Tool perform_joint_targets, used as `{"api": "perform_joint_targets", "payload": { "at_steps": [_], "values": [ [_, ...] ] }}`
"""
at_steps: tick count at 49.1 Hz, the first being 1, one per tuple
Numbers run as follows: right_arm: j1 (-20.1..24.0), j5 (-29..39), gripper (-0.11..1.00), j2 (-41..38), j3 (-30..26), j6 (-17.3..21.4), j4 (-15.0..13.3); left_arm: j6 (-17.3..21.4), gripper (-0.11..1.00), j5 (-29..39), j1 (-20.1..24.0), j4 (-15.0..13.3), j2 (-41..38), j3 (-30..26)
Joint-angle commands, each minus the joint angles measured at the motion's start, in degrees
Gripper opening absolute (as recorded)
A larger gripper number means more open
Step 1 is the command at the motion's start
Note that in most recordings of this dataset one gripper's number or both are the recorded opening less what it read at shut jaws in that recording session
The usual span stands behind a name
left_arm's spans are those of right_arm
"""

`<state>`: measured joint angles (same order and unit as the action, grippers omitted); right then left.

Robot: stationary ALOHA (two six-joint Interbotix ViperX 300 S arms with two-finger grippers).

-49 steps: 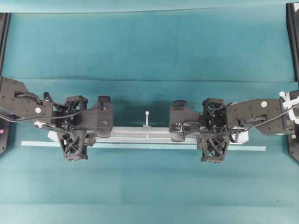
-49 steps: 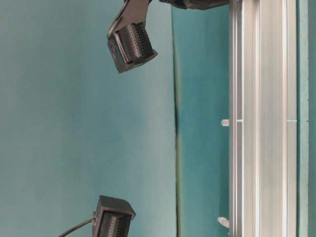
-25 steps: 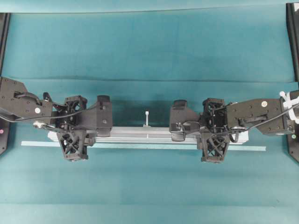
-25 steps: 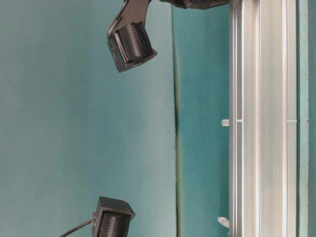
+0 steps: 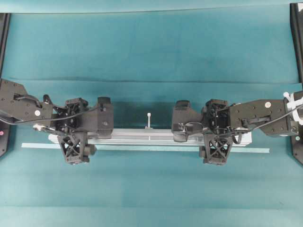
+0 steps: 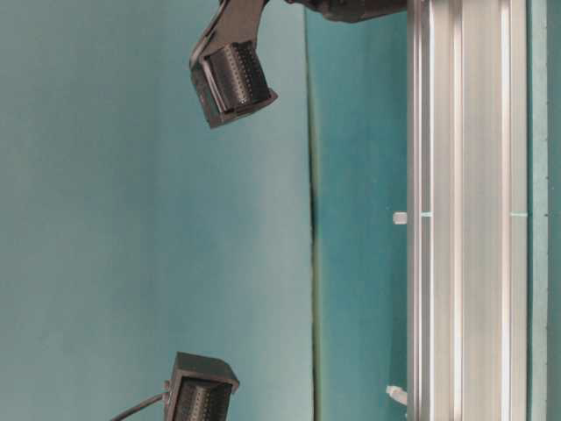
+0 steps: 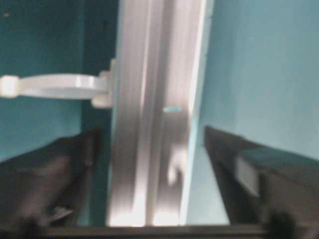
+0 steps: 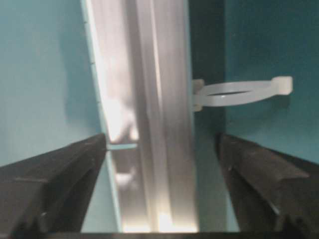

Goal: Lift the large metal rail with both hands.

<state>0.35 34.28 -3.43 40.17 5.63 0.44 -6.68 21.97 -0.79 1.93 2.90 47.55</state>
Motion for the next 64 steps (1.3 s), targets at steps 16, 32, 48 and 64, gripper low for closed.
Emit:
{"api": "perform_joint_targets", "payload": {
  "at_steps": [16,32,48,64],
  "values": [
    [-0.5,0.8,0.96,3.1,-0.4,0.5,-0.2,0.4,0.95,2.1,0.2,-0.1,4.1,0.4],
    [-2.4,1.8,0.96,12.7,-0.4,0.5,-0.3,0.6,0.95,7.6,0.6,-0.1,15.4,0.7],
    [-4.7,1.7,0.96,23.7,0.2,0.5,-0.6,0.5,0.95,7.7,0.7,-0.1,27.9,1.1],
    [-4.7,-0.9,0.96,31.3,0.9,0.4,-0.9,0.6,0.95,5.9,0.7,-0.1,35.6,0.8]
  ]
}}
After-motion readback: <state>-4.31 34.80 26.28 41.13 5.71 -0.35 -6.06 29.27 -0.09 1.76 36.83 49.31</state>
